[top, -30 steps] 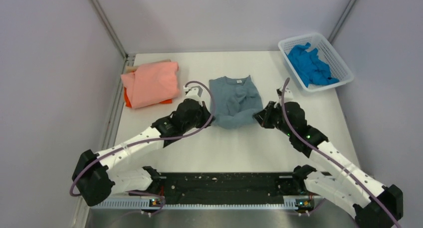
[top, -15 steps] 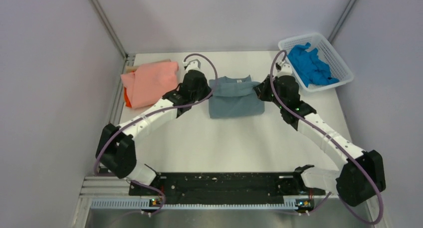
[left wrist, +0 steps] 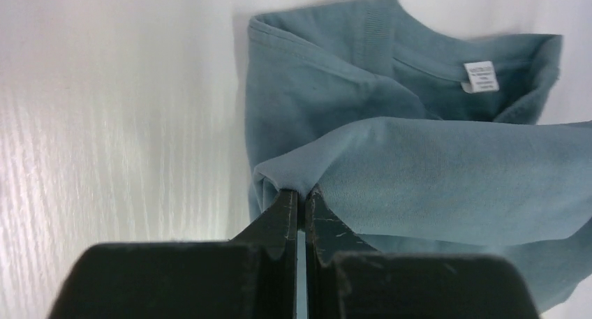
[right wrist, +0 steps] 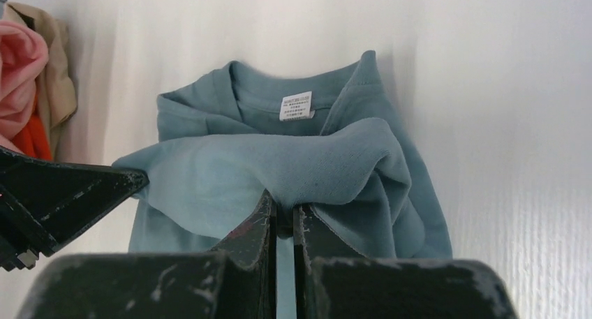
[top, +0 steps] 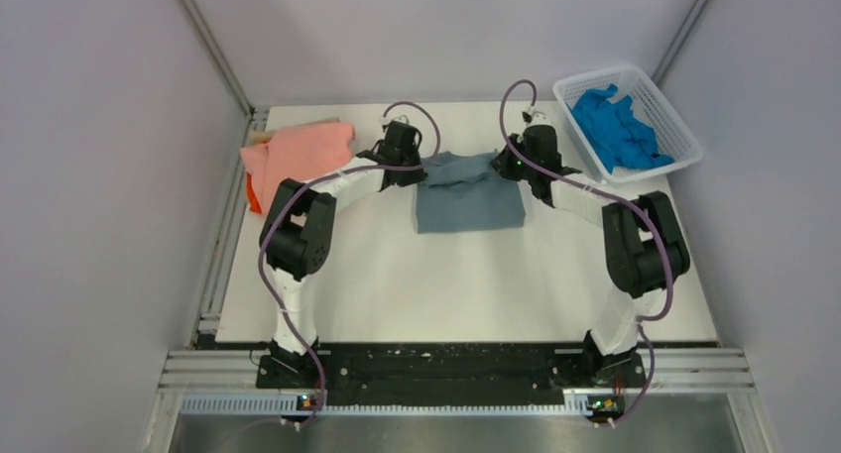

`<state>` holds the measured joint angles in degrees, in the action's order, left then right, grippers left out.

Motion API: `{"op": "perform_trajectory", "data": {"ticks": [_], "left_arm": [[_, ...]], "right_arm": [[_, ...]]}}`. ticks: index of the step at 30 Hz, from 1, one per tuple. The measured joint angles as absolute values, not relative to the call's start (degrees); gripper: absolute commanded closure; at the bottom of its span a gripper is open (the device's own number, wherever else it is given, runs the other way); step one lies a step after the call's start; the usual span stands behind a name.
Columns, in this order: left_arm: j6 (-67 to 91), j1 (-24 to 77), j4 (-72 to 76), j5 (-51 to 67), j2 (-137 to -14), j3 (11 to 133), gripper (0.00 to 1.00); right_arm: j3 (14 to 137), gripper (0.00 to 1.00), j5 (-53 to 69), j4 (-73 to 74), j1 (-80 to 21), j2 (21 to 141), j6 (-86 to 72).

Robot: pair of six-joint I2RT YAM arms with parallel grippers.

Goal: Fold and stack the t-shirts
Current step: Fold the long partially folded tshirt into a neat square

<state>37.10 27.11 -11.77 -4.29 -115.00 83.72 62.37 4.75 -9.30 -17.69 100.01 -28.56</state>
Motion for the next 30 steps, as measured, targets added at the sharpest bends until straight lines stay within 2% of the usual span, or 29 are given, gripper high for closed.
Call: {"op": "perform_trajectory", "data": {"ticks": [4,5,6,7,8,9,10,11,13,14,15,20,24,30], "left_arm": [[37.45,24.67,-12.19,0.60,-118.69,85.36,0.96],[37.50,24.18,-12.14,1.78,-119.09,85.54,0.89],[37.52,23.79,-12.14,2.76,-119.33,85.76,0.77],[37.50,23.49,-12.16,3.70,-119.57,86.13,0.61],[37.30,23.27,-12.19,4.36,-119.68,86.46,0.48],[37.45,23.09,-12.49,5.19,-119.77,87.02,0.39],[36.84,22.98,-12.80,5.67,-119.79,87.53,0.28],[36.88,22.90,-13.39,6.42,-119.79,88.44,0.22],[36.51,22.83,-13.89,7.35,-119.77,89.84,0.17],[36.34,22.85,-13.78,8.05,-119.63,90.45,0.05],[36.14,22.85,-13.80,8.47,-119.31,90.56,0.02],[35.11,23.75,-14.20,9.76,-112.44,86.00,0.01],[34.81,25.08,-11.09,13.13,-104.99,80.86,0.01],[35.94,25.93,-5.82,19.79,-108.16,80.86,0.01]], "right_arm": [[64.29,1.00,5.30,-10.31,-17.50,105.01,-29.04],[64.45,0.94,5.28,-10.44,-17.50,105.47,-29.15],[64.66,0.81,5.19,-10.46,-17.50,105.93,-29.19],[64.79,0.64,5.06,-10.55,-17.50,106.17,-29.28],[65.01,0.52,4.89,-10.50,-17.50,106.30,-29.43],[65.32,0.44,4.60,-10.39,-17.50,106.39,-29.12],[65.54,0.38,4.32,-10.24,-17.50,106.41,-29.71],[66.08,0.35,4.08,-9.85,-17.47,106.41,-29.32],[66.92,0.32,3.70,-9.37,-17.50,106.26,-29.08],[66.98,0.31,3.49,-9.19,-17.50,105.86,-28.95],[66.96,0.29,3.33,-8.75,-17.50,105.32,-28.88],[62.33,0.25,4.34,-8.12,-17.47,96.44,-28.60],[56.82,0.19,10.55,-10.90,-17.50,88.97,-29.19],[56.01,0.17,17.98,-13.67,-17.61,93.60,-30.24]]}}
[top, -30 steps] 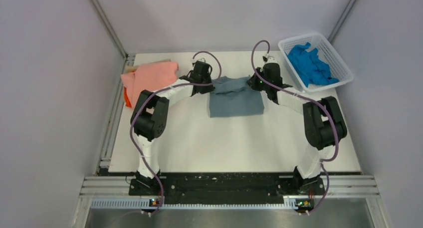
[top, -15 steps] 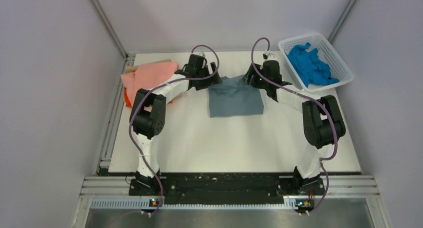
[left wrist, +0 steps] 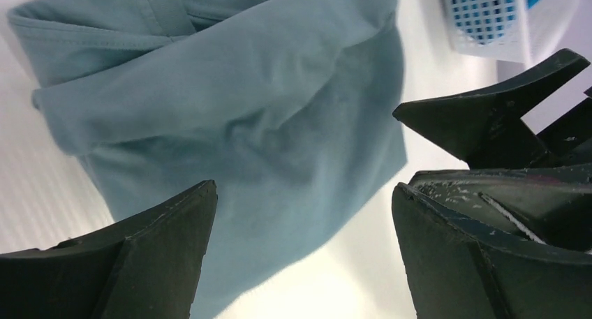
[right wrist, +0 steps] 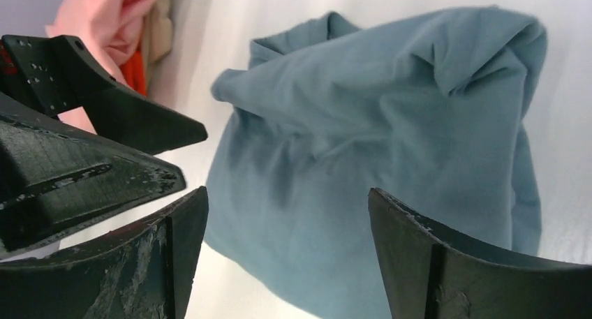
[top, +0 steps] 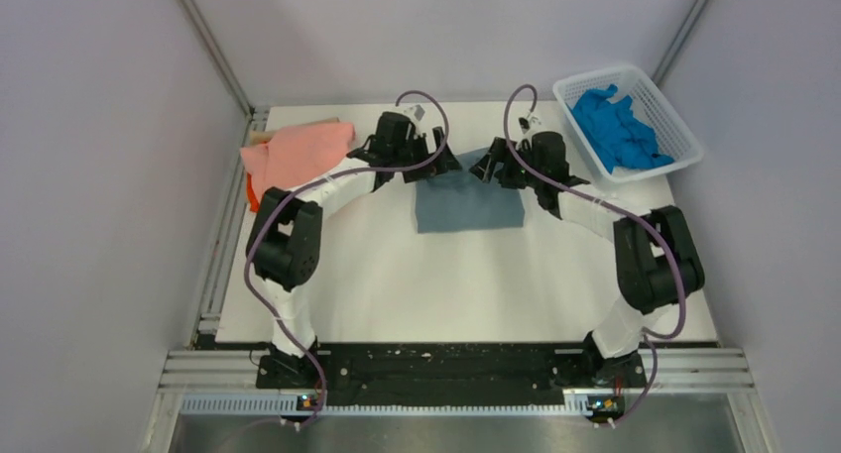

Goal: Fold and stack the t-shirts
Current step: Fold the long partially folded tshirt into a neat square

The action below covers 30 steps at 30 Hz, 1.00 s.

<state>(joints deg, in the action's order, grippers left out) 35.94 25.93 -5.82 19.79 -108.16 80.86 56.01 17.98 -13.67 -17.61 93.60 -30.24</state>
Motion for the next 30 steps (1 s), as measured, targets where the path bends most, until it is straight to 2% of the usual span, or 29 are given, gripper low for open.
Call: {"op": "perform_trajectory", "data": {"ticks": [3,9,15,17,24,27,30], "left_arm": [[35.73,25.91,-6.74,20.45,-114.83,85.06,0.01],[33.67,25.26,-13.47,15.88,-131.41,103.61,0.01],[32.42,24.49,-17.32,10.61,-136.86,112.49,0.01],[32.38,24.47,-17.72,10.39,-137.32,113.27,0.05],[32.21,24.47,-18.06,10.41,-137.01,112.55,0.05],[32.86,24.51,-14.04,12.58,-131.76,103.22,0.04],[33.67,25.45,-12.21,14.04,-123.20,90.28,0.04]], "right_arm": [[59.77,0.17,19.18,-12.71,-17.61,100.05,-30.22],[78.19,0.18,20.47,-10.55,-16.27,117.38,-31.83],[87.29,0.18,21.10,-9.37,-15.00,128.14,-32.91],[88.49,0.18,21.04,-9.32,-14.98,128.75,-32.88],[86.63,0.20,21.08,-10.66,-14.83,128.25,-32.58],[81.67,0.21,21.63,-13.91,-14.83,125.89,-32.82],[68.31,0.21,22.74,-17.58,-15.33,117.40,-34.26]]}}
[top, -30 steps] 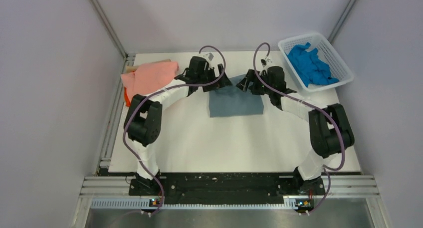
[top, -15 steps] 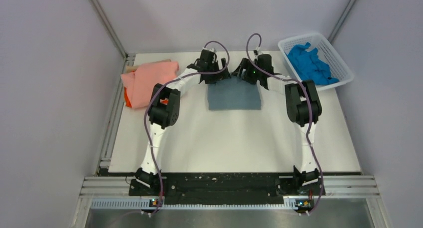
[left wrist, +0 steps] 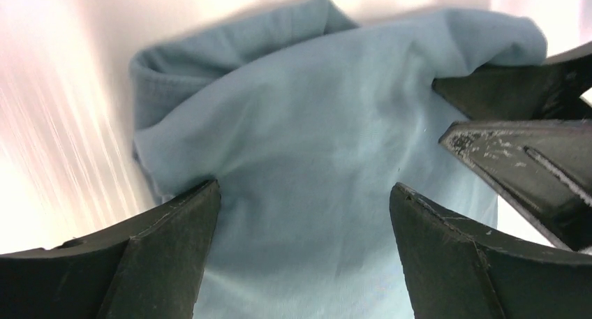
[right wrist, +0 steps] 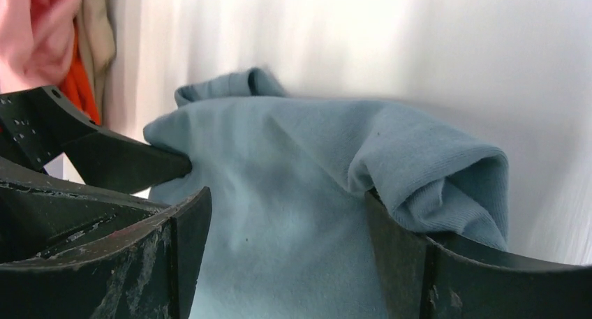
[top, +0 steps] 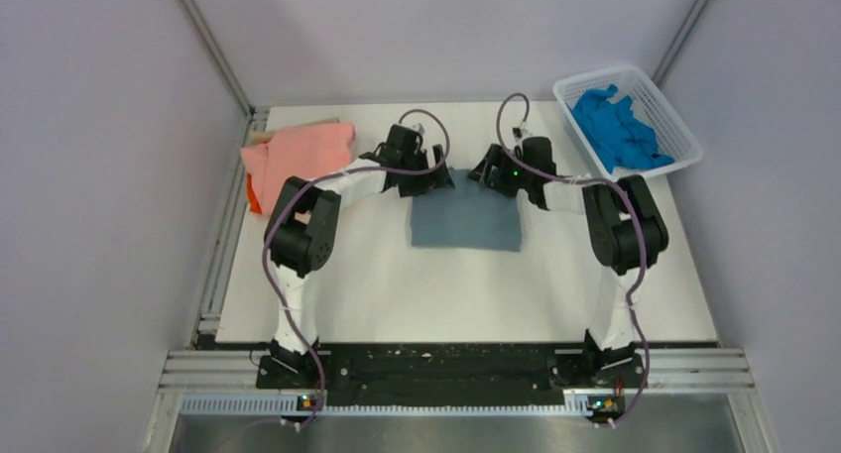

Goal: Fold and stack the t-shirts
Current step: Fold the long partially folded tshirt into a neat square

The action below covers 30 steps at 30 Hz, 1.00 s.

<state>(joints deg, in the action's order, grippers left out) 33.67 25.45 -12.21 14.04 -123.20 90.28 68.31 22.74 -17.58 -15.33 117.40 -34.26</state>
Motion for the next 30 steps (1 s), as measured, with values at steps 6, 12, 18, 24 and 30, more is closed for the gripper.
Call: {"op": "perform_trajectory", "data": {"ticks": [6,12,18,24,30], "left_arm": [[35.88,31.42,-11.53,12.29,-105.65,67.92,0.03],[36.07,34.54,-13.54,7.77,-91.29,60.90,0.01],[36.32,34.28,-12.93,1.96,-79.66,58.22,0.01],[38.59,35.40,-8.36,5.54,-79.02,51.99,0.01],[39.18,41.50,-3.11,11.00,-86.15,51.64,0.01]], "right_arm": [[48.45,0.20,19.14,-14.37,-20.05,99.02,-34.44],[41.47,0.14,11.35,-5.91,-22.79,80.18,-32.38],[35.40,0.01,0.03,-4.89,-22.70,61.95,-31.48],[27.68,0.01,-7.29,-4.82,-22.61,48.99,-31.53],[25.78,0.01,6.50,-11.53,-22.74,50.68,-33.85]]}}
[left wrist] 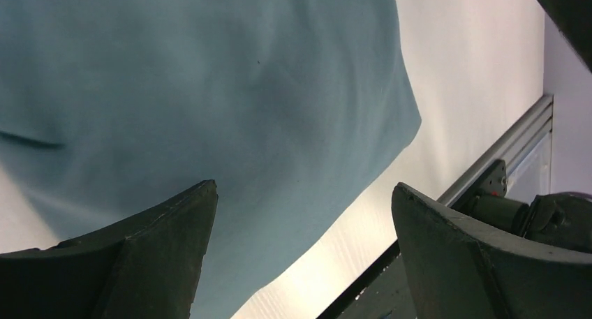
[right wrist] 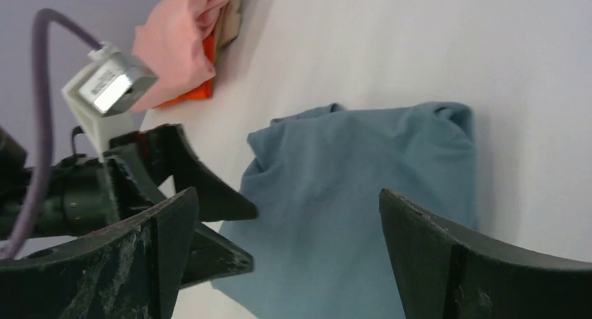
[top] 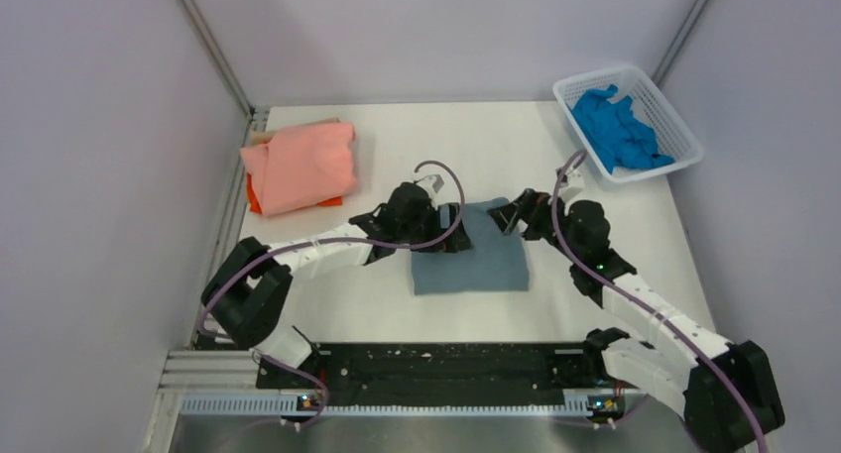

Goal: Fold and stack the t-shirts
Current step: Fold the long partially folded tshirt into a neat square

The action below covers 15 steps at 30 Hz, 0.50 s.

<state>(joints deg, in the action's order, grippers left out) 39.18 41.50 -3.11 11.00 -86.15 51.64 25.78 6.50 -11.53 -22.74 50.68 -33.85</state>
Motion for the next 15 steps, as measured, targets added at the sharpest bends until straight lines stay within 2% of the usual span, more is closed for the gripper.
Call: {"op": "perform_trajectory", "data": {"ticks": [3,8,11,15], "left_arm": [[40.03,43.05,-0.71,13.65,-91.33,51.66,0.02],[41.08,42.98,1.50,15.73,-97.41,51.11,0.02],[41.58,42.92,3.51,15.00,-96.64,49.52,0.02],[41.87,43.24,4.86,12.51,-94.15,46.78,0.01]], "right_arm": [[26.04,0.01,14.02,-18.28,-23.99,59.35,-36.58],[25.80,0.01,19.44,-20.99,-25.69,76.38,-40.32],[23.99,0.01,18.13,-21.71,-25.65,78.32,-41.30],[23.99,0.01,11.44,-16.36,-26.00,73.49,-39.99]]}}
